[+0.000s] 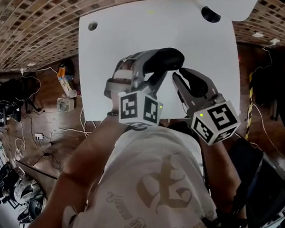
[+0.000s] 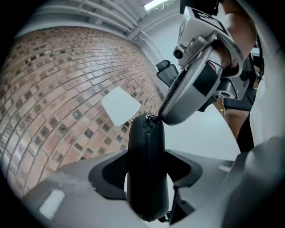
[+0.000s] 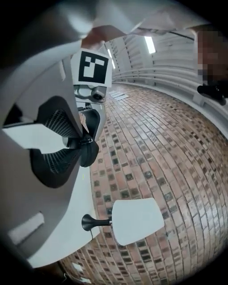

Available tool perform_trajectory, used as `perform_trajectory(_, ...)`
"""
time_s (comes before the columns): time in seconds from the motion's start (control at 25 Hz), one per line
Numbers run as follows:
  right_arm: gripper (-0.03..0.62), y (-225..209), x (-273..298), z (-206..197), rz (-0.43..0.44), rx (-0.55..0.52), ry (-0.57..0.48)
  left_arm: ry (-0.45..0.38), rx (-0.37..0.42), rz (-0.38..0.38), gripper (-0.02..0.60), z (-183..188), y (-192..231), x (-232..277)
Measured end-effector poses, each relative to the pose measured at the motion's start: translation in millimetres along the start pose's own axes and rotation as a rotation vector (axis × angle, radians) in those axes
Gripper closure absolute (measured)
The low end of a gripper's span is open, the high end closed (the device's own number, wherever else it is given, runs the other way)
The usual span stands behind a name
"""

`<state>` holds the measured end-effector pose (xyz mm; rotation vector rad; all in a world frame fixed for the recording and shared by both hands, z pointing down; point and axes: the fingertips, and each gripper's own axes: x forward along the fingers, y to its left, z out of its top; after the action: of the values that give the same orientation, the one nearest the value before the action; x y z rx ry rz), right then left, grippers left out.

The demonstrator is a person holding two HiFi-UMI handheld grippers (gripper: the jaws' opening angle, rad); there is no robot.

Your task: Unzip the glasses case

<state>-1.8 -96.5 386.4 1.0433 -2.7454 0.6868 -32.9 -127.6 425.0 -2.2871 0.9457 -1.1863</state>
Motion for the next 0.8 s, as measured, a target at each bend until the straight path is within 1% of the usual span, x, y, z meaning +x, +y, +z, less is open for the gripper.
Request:
perform_trajectory(0.16, 0.511, 1.4, 1.8, 5.5, 0.011, 0.083, -0.043, 0.014, 0.036, 0.038, 0.324, 2.0, 9.3, -4.9)
perform_trajectory(0.36, 0.511, 3.4, 3.5, 4.8, 0.034, 0.192, -0.076, 0.0, 0.072, 0.082, 0.324, 6.5, 17.4, -10.1)
perform_trajectory(0.56, 0.511, 9.2, 0.4, 14.6, 0.131, 0.376, -0.184, -0.008, 0.181, 0.114, 0.324, 12.8, 25.8, -15.3)
perform_trajectory(0.68, 0.511, 9.4, -2.2, 20.3, 0.165, 0.41, -0.218, -0.002, 0.239, 0.122, 0.324, 13.2, 30.7, -16.0)
perform_trajectory(0.8, 0.511, 10.3, -3.5, 20.0, 0.19, 0.429, -0.223, 0.002, 0.265, 0.127, 0.324, 15.0, 32.1, -17.1)
